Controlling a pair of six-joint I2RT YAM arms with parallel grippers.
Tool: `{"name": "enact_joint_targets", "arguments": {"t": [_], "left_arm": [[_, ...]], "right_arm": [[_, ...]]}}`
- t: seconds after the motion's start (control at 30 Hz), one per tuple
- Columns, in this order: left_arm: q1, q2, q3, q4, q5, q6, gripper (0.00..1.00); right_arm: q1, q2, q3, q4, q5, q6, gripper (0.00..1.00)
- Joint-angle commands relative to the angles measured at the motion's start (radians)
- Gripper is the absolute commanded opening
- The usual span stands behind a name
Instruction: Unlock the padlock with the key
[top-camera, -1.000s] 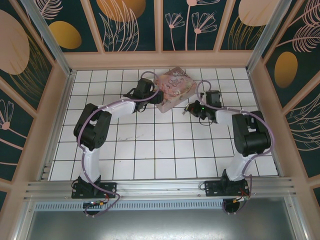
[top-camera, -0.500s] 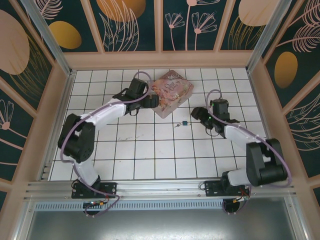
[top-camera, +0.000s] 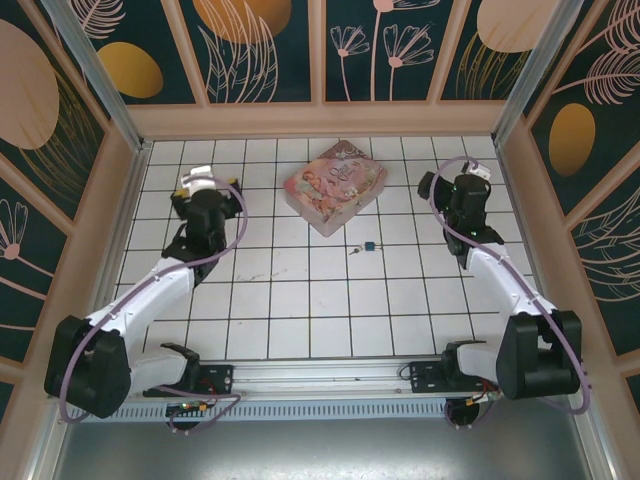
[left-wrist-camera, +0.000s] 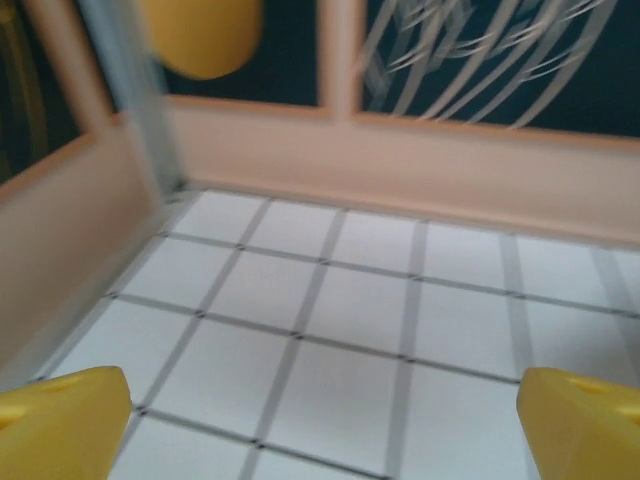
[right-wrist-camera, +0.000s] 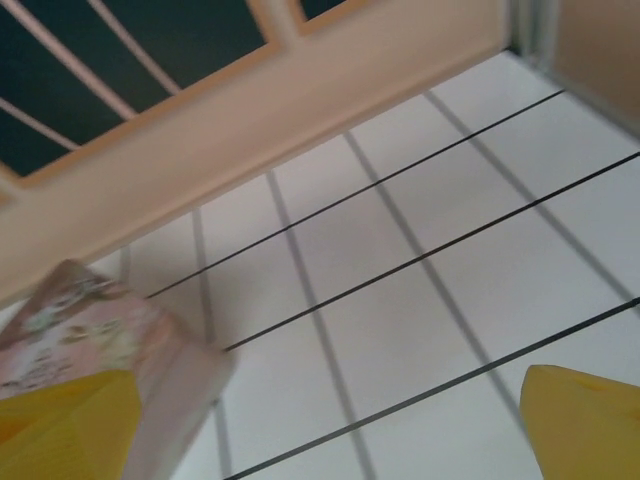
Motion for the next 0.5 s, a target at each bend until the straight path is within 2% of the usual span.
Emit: {"name": "enact_joint_targets", "arguments": {"t": [0.0, 0.1, 0.17, 0.3, 0.47], "left_arm": [[0.071, 0.016, -0.107, 0.248, -0.035, 0.118, 0.99], [0.098, 0.065, -0.219, 0.42, -0.002, 0.175, 0.99], [0.124, 0.107, -0.284, 0.548, 0.018, 0.162, 0.99], [0.17, 0.187, -0.426, 0.865, 0.116, 0.187, 0.99], [0.258, 0.256, -0.461, 0.978, 0.284, 0.144, 0.99]], "right_arm": [[-0.018, 0.054, -0.079, 0.185, 0.114, -0.151, 0.98], [-0.026, 0.074, -0.182, 0.327, 0.141, -0.192, 0.98], [-0.037, 0.084, -0.262, 0.453, 0.127, -0.21, 0.98], [-0.068, 0.106, -0.445, 0.785, 0.04, -0.26, 0.98], [-0.127, 0.202, -0.581, 1.118, -0.109, -0.269, 0.97]]}}
